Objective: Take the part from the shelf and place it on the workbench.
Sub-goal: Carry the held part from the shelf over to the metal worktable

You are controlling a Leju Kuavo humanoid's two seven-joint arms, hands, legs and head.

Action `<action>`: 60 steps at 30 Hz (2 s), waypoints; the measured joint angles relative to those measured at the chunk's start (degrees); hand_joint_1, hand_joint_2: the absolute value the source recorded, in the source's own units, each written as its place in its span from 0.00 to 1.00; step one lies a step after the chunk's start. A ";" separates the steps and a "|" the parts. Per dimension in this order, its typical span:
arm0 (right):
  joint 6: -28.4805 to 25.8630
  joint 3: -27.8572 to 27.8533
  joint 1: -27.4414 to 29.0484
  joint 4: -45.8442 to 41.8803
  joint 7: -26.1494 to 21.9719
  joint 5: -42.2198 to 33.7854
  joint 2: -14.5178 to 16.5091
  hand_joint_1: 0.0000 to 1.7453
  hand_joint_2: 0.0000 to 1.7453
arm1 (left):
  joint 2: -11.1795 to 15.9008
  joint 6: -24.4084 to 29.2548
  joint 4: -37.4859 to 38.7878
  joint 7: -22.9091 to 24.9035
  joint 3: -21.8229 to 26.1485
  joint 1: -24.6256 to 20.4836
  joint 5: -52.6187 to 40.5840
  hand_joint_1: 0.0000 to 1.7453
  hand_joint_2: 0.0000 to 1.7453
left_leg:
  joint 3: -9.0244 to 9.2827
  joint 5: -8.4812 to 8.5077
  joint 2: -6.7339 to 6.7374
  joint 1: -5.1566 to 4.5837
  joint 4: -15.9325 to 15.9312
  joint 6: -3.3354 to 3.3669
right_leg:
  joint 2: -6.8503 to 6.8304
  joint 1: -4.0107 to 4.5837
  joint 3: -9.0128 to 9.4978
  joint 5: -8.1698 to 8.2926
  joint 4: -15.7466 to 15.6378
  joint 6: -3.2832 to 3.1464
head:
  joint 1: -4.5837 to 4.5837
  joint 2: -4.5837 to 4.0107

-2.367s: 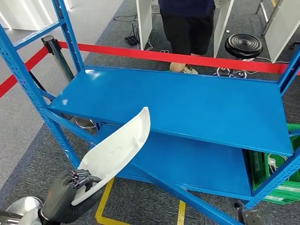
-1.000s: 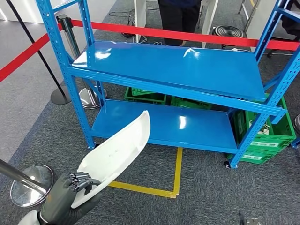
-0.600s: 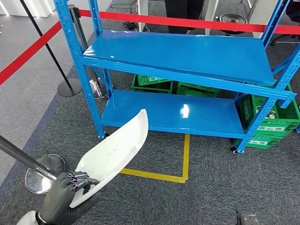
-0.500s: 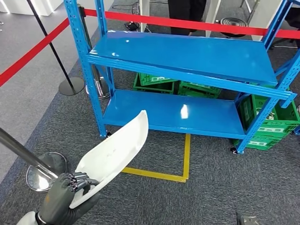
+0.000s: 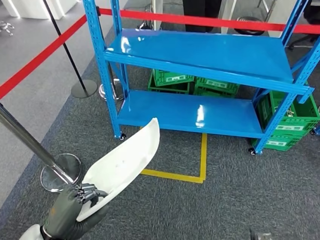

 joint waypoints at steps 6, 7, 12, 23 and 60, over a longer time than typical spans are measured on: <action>1.56 -0.56 0.11 0.40 -0.52 0.76 0.38 0.00 0.00 | 0.07 -1.06 0.03 1.76 -0.13 0.42 0.83 0.97 1.00 | -3.90 -11.07 -0.13 1.05 16.51 -1.89 | 1.15 -0.63 -4.50 4.10 -0.04 -0.07 | -0.21 0.00; 1.64 -0.76 0.10 0.52 -0.55 0.79 0.42 0.00 0.00 | 0.04 -1.23 0.05 2.17 -0.16 0.50 1.03 0.97 1.00 | -2.89 -9.69 -0.17 1.26 16.70 -2.10 | 1.52 -0.80 -5.30 4.81 0.06 0.24 | -0.20 0.00; 2.05 -1.62 -0.50 0.84 -0.82 1.62 0.59 0.00 0.00 | -0.30 -0.38 0.07 4.14 -0.21 1.47 1.26 0.97 1.00 | 9.62 -8.34 -3.48 2.27 0.45 -1.98 | 3.97 -1.25 -8.89 7.21 1.78 2.10 | -0.20 0.00; -0.70 -1.67 -1.64 4.07 -1.99 1.88 0.52 0.00 0.00 | 0.29 4.45 0.07 4.77 1.12 4.49 2.16 0.97 1.00 | 7.74 -6.84 2.82 1.50 -0.39 1.20 | -0.03 -1.66 -12.18 -0.26 15.14 3.70 | 0.34 0.00; -13.40 12.21 2.86 7.66 2.85 -13.07 -3.05 0.00 0.00 | -1.72 7.62 -0.68 6.93 5.77 8.85 1.42 0.97 1.00 | 7.93 -7.21 4.84 1.45 -0.04 -0.86 | -2.57 -1.49 -5.83 2.81 3.02 2.55 | 0.36 0.00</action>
